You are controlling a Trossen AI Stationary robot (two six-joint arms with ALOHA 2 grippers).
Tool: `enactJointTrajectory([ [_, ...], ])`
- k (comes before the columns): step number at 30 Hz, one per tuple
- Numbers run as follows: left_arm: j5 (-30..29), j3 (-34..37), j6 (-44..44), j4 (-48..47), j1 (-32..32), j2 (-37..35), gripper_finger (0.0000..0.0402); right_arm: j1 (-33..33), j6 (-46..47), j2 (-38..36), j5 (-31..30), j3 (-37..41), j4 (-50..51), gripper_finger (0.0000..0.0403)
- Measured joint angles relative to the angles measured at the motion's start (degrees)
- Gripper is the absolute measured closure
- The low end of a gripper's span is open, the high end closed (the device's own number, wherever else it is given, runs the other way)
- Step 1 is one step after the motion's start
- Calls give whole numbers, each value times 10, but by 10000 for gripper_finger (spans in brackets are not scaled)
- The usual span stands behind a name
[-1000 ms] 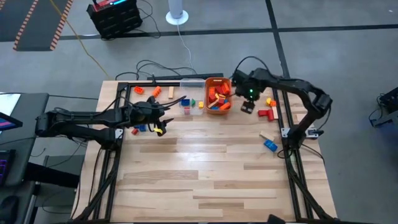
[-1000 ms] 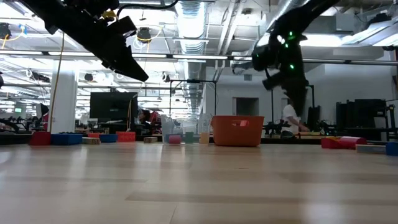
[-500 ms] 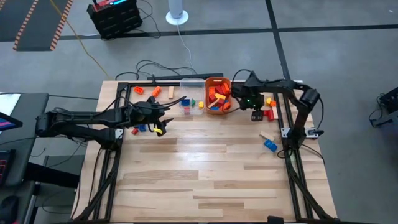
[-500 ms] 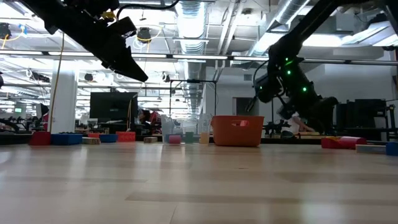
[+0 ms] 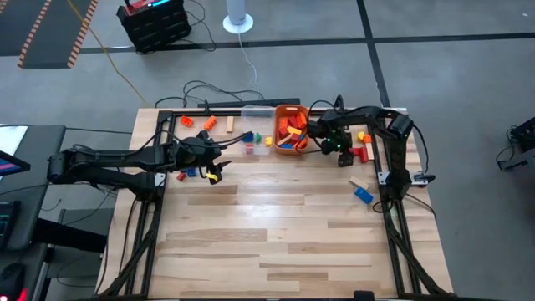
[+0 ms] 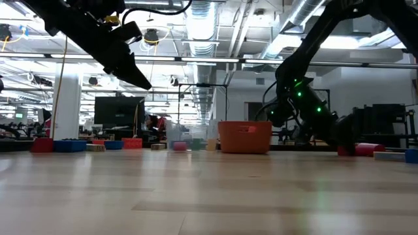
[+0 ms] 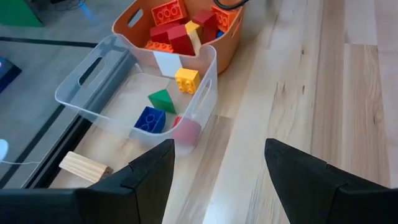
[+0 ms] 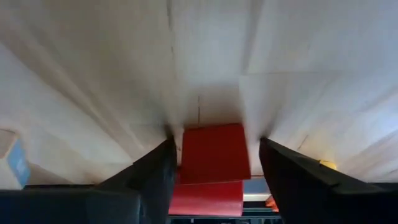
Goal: Sort blocks by size
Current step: Put the red wedge block into the orange bin
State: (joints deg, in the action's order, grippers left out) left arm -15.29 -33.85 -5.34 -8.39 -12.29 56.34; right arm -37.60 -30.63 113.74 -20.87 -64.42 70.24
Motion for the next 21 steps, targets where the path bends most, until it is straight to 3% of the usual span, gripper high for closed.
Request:
enactJointTrajectory([
  [8,0,0,0,0,0,0,159,1,-9,-1,0,0,-3,247],
  [15,0,0,0,0,0,0,159,11,37,-11,0,-1,57,248],
  [21,0,0,0,1,0,0,159,32,75,-98,-1,-29,69,248],
])
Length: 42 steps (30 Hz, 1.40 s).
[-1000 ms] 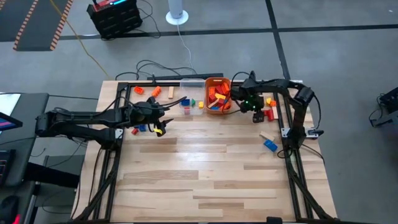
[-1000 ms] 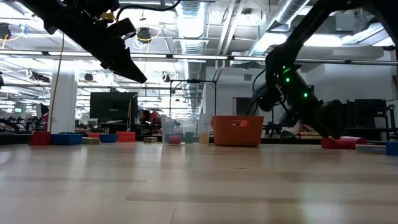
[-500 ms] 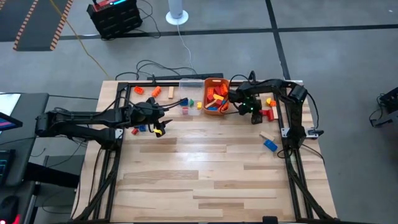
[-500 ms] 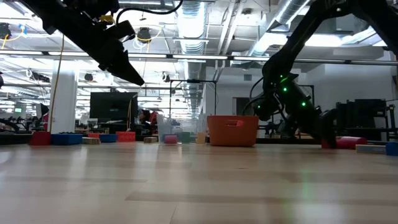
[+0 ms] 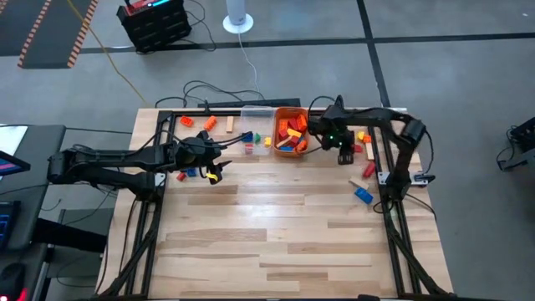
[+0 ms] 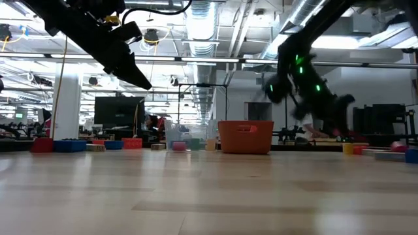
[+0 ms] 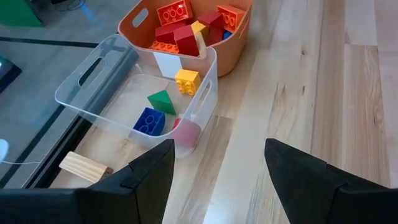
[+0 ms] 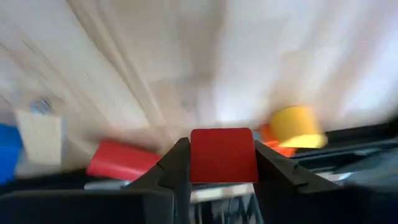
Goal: Sort blocks by size
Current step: Put the red wedge block into the orange bin, then put the orange rectangle game piece into the orange bin
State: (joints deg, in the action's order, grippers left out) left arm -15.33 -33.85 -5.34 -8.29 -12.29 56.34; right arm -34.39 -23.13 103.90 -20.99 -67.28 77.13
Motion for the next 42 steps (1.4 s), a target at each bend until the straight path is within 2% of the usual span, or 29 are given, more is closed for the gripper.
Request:
enactJointTrajectory([
  [4,0,0,1,0,0,0,159,21,7,-69,3,-31,-21,248],
  [6,0,0,2,1,0,0,159,34,11,-98,28,-47,-53,247],
  [10,0,0,5,5,0,0,159,67,19,-145,128,-55,-199,244],
  [13,0,0,12,3,0,0,159,89,19,-160,145,-56,-306,244],
  [17,0,0,23,-11,0,0,159,99,28,-148,164,-56,-395,243],
  [20,0,0,33,-34,-1,0,159,95,42,-116,164,-56,-420,231],
  [25,-13,0,49,-66,-1,0,159,75,53,-86,164,-55,-396,174],
  [29,-87,0,60,-77,-7,-2,159,67,96,-103,162,-55,-371,147],
  [31,-110,0,63,-79,-28,-2,160,74,132,-123,161,-55,-369,146],
  [35,-103,0,61,-96,-113,2,165,116,151,-163,151,-52,-401,144],
  [39,-37,-14,88,-157,-220,23,168,163,178,-199,133,-15,-497,144],
  [42,2,-31,98,-170,-276,55,168,189,190,-215,131,9,-543,144],
])
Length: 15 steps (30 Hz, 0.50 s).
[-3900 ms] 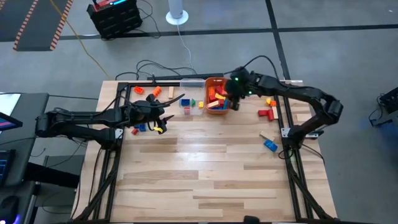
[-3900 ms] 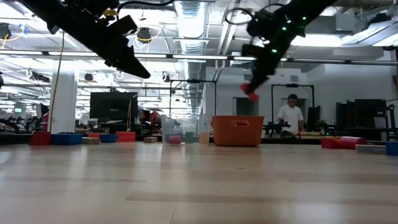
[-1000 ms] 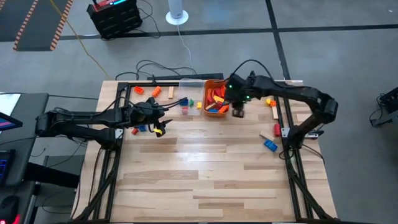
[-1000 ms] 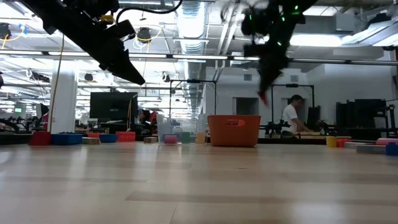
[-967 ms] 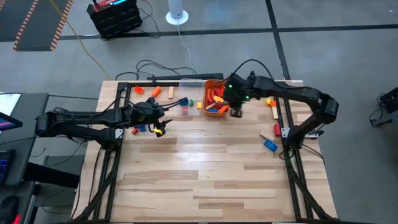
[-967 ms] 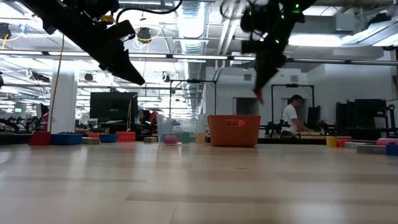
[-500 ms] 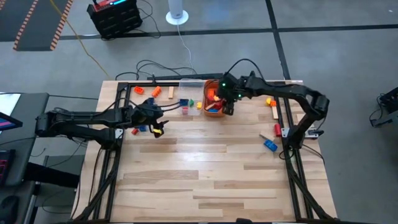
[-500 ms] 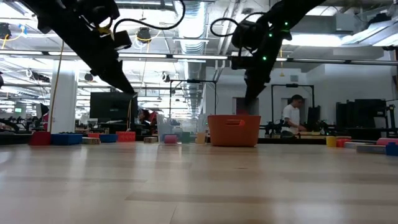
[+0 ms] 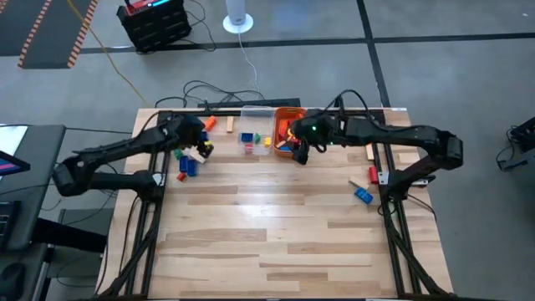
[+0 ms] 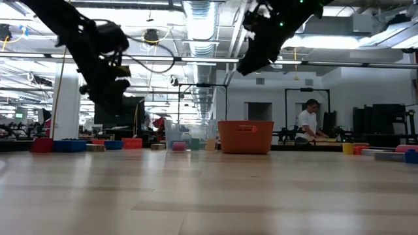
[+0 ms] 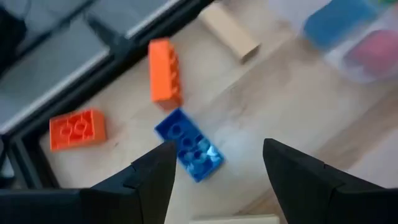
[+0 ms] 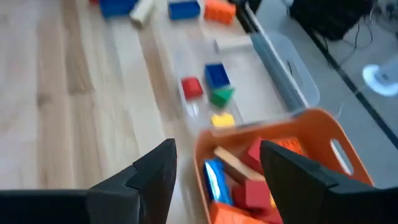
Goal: Sort blocks by size
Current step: Put the orange rectangle game piece into the orange bin
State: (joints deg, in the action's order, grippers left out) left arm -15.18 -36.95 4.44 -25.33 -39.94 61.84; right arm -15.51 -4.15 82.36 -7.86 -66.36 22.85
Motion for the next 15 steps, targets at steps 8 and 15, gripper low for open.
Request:
enactJointTrajectory([
  [8,31,-79,13,-20,-51,123,169,54,-17,-35,-2,12,-122,143],
  [15,29,-194,-44,-18,-62,251,169,88,-23,-43,-2,11,-133,143],
])
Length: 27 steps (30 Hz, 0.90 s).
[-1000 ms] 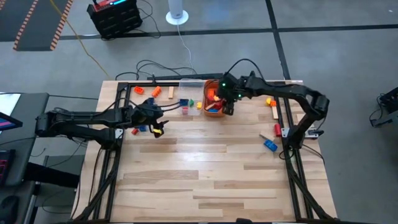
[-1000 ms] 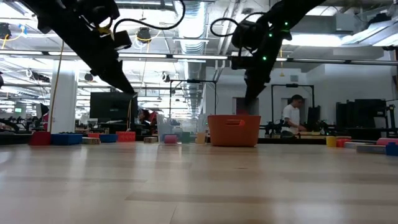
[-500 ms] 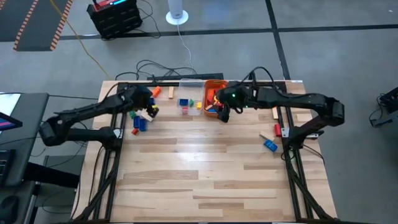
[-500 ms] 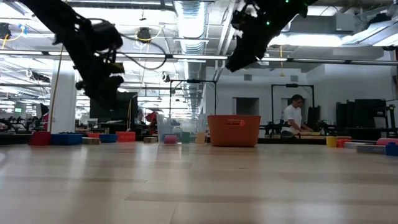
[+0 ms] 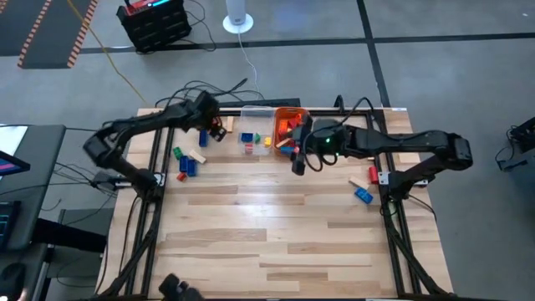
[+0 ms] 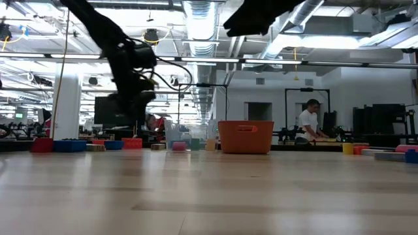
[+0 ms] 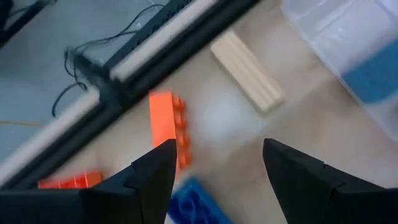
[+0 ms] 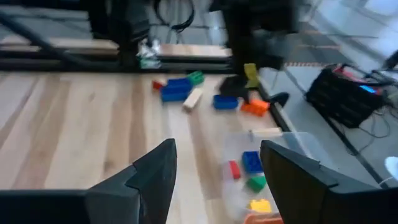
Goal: Sort blocks by size
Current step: Put the orange rectangle game piece into the orange bin
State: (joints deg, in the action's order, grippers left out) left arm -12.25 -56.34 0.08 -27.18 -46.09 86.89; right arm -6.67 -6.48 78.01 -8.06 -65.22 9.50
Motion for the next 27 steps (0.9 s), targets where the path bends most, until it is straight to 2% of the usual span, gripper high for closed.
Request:
enactJointTrajectory([
  [4,-2,-48,-36,-20,-19,61,169,8,0,1,-1,0,19,143],
  [9,-4,-58,-50,-24,-61,105,169,7,4,-1,-36,13,33,143],
  [14,-3,-52,-52,-22,-90,124,169,-4,1,-1,-39,43,21,143],
  [19,47,-37,-69,5,-90,126,169,-23,4,-1,-43,45,12,143],
  [21,47,-34,-71,6,-88,126,169,-26,5,-1,-43,45,7,143],
  [24,47,-34,-82,-2,-88,126,184,-25,5,-1,-43,45,5,143],
  [27,47,-34,-100,-7,-88,126,223,-24,5,-1,-42,45,7,143],
])
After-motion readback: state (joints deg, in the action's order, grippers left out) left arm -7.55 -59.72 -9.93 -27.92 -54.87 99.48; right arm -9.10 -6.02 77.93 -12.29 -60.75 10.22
